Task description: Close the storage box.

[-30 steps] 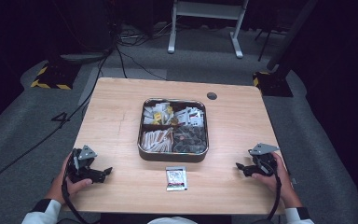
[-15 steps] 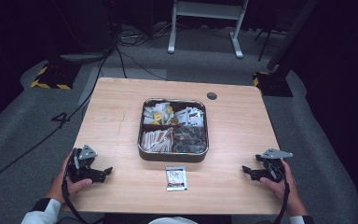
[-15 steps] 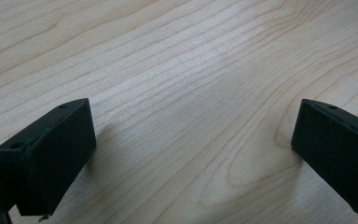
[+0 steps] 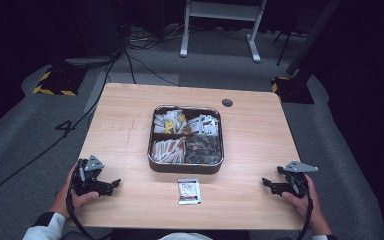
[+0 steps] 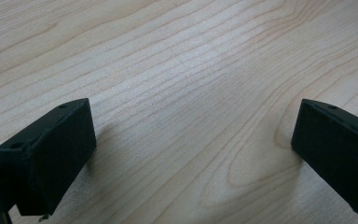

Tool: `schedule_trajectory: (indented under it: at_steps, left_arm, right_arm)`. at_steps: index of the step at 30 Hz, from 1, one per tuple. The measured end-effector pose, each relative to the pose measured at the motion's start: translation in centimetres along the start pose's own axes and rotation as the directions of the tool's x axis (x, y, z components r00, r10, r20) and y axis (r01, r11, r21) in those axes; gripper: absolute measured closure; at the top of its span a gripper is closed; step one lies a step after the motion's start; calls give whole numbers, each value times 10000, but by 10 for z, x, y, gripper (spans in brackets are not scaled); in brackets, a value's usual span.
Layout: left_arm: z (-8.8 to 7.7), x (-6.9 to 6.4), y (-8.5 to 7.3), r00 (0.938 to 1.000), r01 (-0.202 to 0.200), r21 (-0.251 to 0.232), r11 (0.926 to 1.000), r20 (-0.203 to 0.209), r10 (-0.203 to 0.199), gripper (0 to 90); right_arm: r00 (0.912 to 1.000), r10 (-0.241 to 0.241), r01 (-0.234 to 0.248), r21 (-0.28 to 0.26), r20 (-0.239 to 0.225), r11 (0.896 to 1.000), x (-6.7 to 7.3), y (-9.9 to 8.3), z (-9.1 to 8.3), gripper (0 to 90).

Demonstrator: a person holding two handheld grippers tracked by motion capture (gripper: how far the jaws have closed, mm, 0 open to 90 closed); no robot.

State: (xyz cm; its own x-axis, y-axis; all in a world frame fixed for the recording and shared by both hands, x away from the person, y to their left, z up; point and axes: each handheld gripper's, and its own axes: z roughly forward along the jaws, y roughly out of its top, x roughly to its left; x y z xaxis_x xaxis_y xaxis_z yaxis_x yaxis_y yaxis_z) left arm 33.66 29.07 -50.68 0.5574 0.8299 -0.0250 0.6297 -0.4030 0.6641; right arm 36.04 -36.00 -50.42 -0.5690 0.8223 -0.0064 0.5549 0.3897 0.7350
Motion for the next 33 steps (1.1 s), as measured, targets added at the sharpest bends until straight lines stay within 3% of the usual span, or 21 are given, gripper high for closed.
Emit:
schedule_trajectory:
  at_steps: [33]
  left_arm:
    - [1,-1,1,10000,62,17,10000,-50,-62,1]
  right_arm:
    - [9996,165,-165,3,224,9999,-1,4,5,148]
